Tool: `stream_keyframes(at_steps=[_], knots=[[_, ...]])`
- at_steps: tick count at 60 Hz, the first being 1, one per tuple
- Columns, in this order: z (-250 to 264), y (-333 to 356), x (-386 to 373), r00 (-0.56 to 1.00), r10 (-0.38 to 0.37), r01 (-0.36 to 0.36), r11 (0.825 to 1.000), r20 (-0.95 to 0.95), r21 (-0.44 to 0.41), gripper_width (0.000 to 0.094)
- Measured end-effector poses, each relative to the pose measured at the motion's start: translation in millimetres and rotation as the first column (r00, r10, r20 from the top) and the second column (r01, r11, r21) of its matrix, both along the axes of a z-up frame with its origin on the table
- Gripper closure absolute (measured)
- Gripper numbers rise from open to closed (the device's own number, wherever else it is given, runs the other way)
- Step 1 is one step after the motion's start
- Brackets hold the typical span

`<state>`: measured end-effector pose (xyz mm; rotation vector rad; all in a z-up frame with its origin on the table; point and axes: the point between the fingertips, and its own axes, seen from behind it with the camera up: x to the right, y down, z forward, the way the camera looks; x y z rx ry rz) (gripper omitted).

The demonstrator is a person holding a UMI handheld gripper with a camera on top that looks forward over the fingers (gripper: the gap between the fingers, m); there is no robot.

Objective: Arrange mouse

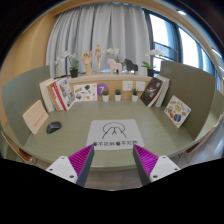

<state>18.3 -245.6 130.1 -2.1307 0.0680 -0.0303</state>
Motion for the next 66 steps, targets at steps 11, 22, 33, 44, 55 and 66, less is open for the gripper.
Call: stream_keyframes(at_steps=[11,22,33,44,55,66], knots=[[-61,5,-102,0.995,0.087,-0.091,0.991,-0.042,-0.103,0.0166],[-98,25,-203,0.985,0.155,-0.166,0.97,-0.077,-0.175,0.0167],[-118,68,-282,0.981,0.17,-0.186,0.96,-0.093,-0.208,0.0166],[-133,120,-332,0.982,0.168,-0.183,0.957,-0.084,-0.227,0.0164],[-143,174,-361,0.987,0.14,-0.155,0.96,-0.081,-0.232,0.0167],[-145,219,-373,0.99,0.12,-0.134,0.962,-0.07,-0.237,0.018]])
